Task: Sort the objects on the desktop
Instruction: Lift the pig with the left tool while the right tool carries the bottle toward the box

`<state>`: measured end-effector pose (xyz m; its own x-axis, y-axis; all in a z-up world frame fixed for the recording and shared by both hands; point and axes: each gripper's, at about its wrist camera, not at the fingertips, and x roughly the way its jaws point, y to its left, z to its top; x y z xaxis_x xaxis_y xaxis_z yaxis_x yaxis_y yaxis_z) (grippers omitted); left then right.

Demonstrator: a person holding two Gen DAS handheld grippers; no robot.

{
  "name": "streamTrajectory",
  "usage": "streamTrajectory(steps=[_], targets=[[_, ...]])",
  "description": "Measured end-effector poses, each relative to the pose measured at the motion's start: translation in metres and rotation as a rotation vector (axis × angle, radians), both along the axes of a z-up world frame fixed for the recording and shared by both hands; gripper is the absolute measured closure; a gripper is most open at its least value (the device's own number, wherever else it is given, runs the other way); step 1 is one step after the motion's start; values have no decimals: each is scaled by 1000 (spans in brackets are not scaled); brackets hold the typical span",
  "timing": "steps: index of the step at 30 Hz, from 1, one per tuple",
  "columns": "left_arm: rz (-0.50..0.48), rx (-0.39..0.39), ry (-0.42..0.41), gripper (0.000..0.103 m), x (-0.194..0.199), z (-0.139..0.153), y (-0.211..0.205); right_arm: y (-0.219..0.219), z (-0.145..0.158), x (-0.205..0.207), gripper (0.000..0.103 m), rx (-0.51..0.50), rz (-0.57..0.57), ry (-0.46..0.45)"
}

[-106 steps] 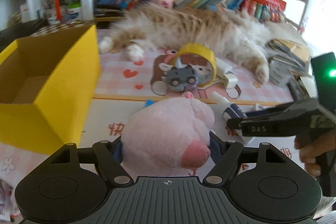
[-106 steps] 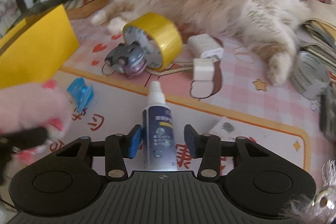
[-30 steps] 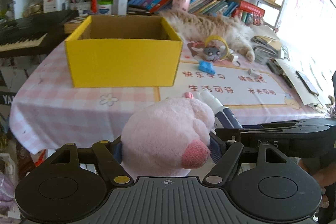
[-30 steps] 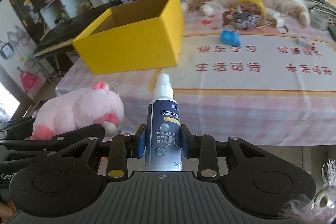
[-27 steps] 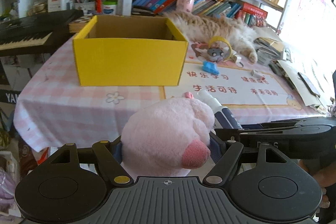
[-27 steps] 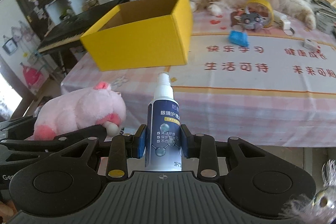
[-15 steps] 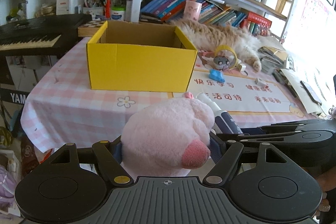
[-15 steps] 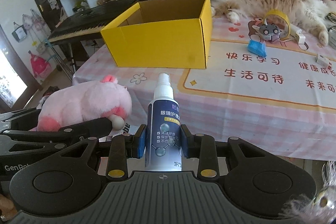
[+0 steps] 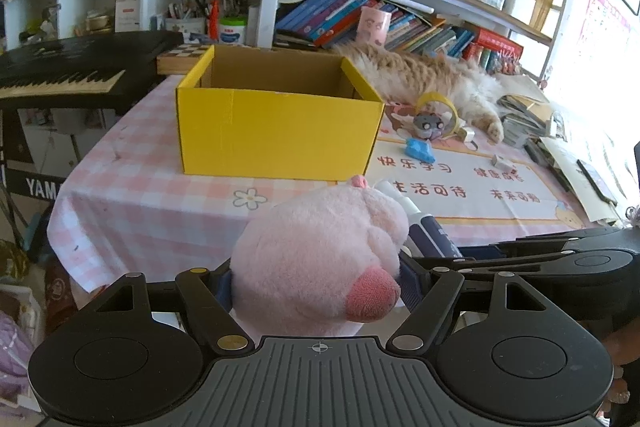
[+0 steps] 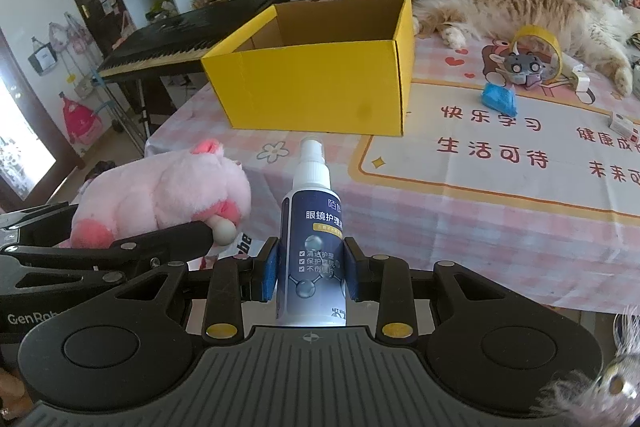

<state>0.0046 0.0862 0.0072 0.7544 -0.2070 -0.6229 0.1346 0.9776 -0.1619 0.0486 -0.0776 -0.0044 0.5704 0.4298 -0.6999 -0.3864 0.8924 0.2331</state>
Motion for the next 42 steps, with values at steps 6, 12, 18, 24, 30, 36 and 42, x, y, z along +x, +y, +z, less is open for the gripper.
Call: streamTrajectory(steps=[6,12,18,24,30,36,42], targets=[[-7,6,-1,27,0,-1,1,0,0,-1,73,2,-1,2],[-15,9,7,27,2,-2,3,1,-1,-1,73,3,-8,4],[-11,8,16,27,7,-1,5,3,-1,2,73,1,-4,16],[-2,11,16,27,15,-1,6,8,1,12,73,-9,7,16],[-20,35,-1,27,39,9,5,6,10,35,73,31,0,-2],[-19,67,-57,27,77,30,5,8,33,79,73,83,16,-56],[21,105,-113,27,119,47,5,10,56,129,73,96,56,-127]])
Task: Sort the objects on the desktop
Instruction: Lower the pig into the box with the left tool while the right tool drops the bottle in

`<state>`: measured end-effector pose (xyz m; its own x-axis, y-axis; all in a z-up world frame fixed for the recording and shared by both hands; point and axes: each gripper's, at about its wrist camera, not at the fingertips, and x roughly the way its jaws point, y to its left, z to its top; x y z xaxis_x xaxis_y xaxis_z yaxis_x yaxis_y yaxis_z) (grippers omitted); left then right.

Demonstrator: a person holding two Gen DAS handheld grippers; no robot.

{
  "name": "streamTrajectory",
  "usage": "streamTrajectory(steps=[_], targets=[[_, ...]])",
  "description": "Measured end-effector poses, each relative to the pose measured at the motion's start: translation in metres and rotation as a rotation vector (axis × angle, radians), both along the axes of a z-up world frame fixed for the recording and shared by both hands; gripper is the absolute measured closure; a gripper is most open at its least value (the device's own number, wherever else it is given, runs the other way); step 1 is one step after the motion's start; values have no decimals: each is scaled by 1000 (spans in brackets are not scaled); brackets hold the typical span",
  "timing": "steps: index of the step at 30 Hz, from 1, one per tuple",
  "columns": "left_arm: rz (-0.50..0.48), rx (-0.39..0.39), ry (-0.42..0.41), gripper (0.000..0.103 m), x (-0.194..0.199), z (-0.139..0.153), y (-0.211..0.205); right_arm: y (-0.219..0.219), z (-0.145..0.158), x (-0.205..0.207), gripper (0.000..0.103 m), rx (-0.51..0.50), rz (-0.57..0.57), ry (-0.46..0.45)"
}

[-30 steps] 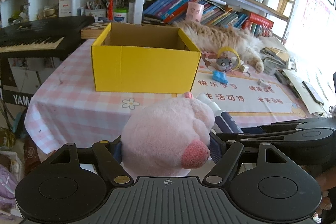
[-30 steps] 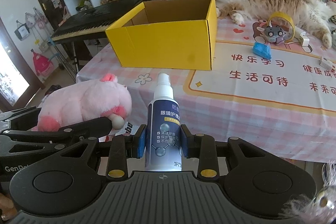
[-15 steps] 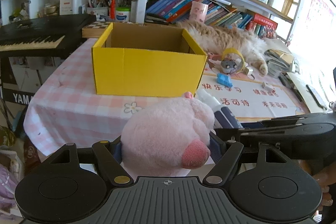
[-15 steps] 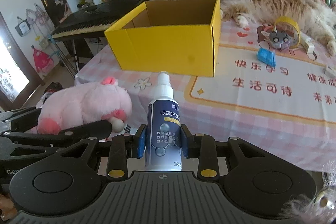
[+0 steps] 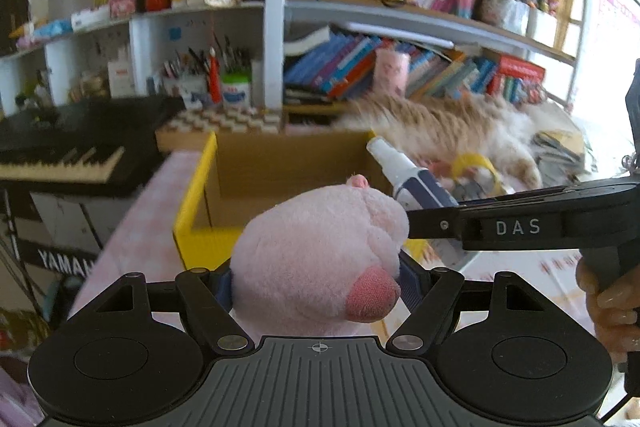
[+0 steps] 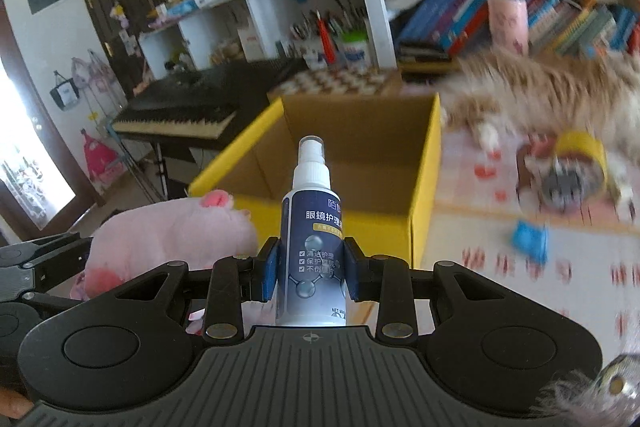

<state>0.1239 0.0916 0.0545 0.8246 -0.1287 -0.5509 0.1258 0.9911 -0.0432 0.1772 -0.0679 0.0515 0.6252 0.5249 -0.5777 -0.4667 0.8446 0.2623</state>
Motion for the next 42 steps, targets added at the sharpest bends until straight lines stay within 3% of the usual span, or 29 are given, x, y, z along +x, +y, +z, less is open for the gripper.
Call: streamTrajectory(steps=[7,15,22,34,42], targets=[[67,39,-14,27,50,8,8,2,10,57,73,-17,43,-40],[71,127,41,26,107,-2,7,13,-8,113,73,-114,137,-41],[45,172,167,26,162,-28,6,45,-32,161,73,-323,298,-83],[2,307,309,25,216,-53,-10,96,-74,197,73,-721,657,-144],[2,358,402,24,224,-75,-8,102,-95,203,73,-847,775,-140]])
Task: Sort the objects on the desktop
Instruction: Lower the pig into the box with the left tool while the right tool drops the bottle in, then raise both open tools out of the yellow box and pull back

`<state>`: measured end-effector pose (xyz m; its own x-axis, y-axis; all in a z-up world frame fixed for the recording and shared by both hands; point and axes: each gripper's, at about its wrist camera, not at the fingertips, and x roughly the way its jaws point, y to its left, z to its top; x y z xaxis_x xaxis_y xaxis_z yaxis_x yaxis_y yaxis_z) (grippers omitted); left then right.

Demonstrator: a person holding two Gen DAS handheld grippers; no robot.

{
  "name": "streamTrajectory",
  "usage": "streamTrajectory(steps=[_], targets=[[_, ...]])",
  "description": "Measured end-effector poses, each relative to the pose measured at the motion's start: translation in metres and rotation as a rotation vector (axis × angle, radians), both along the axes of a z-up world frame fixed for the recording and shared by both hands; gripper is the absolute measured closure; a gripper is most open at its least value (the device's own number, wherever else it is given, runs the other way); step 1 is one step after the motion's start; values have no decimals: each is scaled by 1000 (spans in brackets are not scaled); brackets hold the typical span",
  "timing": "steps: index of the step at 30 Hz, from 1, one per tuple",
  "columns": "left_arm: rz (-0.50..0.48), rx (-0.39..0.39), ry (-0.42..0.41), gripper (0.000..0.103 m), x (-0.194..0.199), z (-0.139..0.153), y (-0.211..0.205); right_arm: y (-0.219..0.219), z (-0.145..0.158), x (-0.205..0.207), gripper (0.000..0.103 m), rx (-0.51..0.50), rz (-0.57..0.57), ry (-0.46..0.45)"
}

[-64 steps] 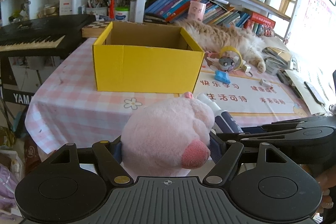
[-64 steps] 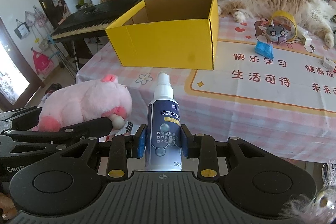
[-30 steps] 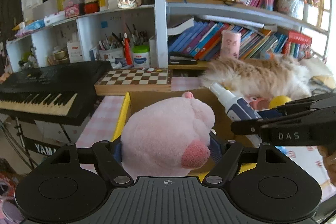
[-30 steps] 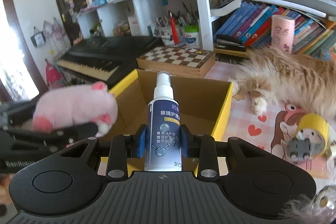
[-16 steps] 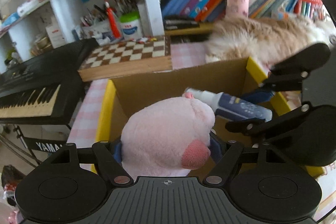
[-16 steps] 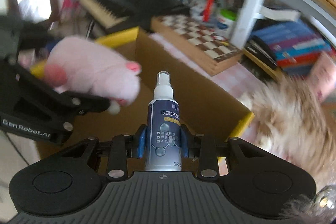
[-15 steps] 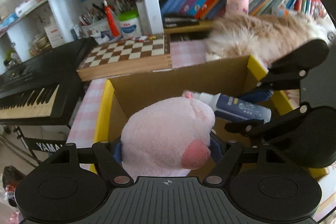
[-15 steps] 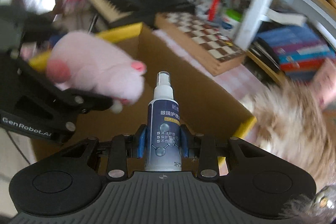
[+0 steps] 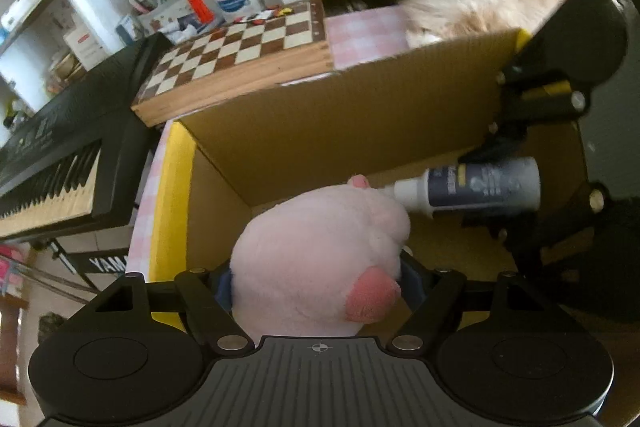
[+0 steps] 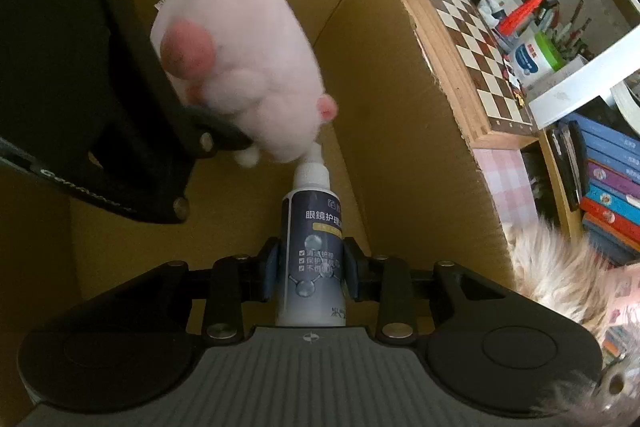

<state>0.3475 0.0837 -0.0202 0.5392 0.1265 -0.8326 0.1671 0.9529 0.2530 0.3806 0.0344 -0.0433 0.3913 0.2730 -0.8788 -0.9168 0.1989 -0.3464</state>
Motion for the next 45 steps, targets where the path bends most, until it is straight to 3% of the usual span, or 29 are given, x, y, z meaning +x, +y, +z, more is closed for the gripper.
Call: streamTrajectory(steps=[6,10,15,18,32,45], targets=[[-18,46,10,20,2,0,-7,-3,0,6,73,-6,-12,35],[-14,62,-31,13,-4,6,-10,-5,4,7,73,26,-37,45],[-14,64,-114,12,-21,23,-12,-14,20,8,58,129,-96,24],[-1,38,-165,11,-35,38,-10,-25,35,2,53,205,-132,-7],[74,-117,-415,3,-93,102,-3,-88,110,-36,48,541,-398,-113],[159,-175,-510,0,-157,106,6,-119,122,-99,45,732,-677,-159]])
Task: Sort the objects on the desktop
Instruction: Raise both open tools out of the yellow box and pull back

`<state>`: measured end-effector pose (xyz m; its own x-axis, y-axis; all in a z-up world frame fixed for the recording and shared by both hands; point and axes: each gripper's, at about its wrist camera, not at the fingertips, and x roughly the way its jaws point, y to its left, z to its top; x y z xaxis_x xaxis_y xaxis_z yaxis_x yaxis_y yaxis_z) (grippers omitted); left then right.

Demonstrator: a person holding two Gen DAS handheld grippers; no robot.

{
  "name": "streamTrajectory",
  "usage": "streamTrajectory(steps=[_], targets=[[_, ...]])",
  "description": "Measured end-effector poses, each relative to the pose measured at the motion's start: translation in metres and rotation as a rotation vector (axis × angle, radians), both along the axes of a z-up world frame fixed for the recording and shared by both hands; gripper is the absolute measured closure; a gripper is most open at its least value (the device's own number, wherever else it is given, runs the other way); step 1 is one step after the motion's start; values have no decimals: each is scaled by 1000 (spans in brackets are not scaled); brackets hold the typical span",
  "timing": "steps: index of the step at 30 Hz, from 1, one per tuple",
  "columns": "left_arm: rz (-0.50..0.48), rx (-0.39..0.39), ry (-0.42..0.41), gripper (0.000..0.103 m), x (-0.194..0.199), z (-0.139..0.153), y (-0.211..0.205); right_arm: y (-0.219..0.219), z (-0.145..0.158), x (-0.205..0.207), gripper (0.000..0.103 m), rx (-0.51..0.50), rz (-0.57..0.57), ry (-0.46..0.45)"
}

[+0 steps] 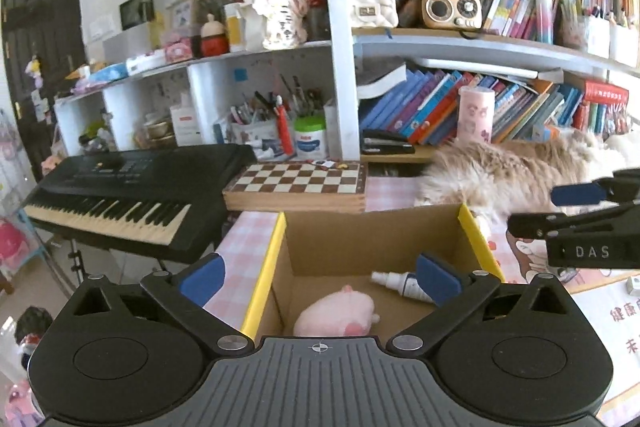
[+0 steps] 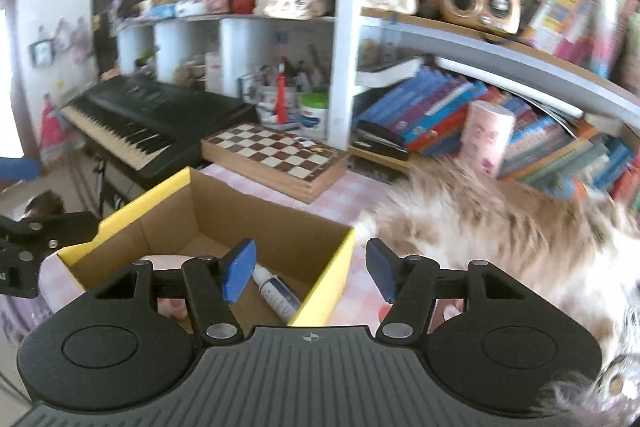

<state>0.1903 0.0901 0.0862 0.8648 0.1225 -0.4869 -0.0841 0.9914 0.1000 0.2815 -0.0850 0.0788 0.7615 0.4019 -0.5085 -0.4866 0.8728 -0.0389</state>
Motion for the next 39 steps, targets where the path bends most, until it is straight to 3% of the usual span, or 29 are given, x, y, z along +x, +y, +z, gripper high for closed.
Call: streamTrajectory(steps=[9,20,25,39], targets=[[38,-20,-32,0,-53,-7,7,-4,-13,-66,45,40,-118,-26],[53,-98,-34,0,-106,-18,9,-4,-24,-136,41,42,-177,-23],[69,-88,-29,0,-129,-30,8,-1,-34,-169,38,59,-200,-25],[97,-114,23,0,-167,-51,9,-4,-62,-211,38,58,-284,45]])
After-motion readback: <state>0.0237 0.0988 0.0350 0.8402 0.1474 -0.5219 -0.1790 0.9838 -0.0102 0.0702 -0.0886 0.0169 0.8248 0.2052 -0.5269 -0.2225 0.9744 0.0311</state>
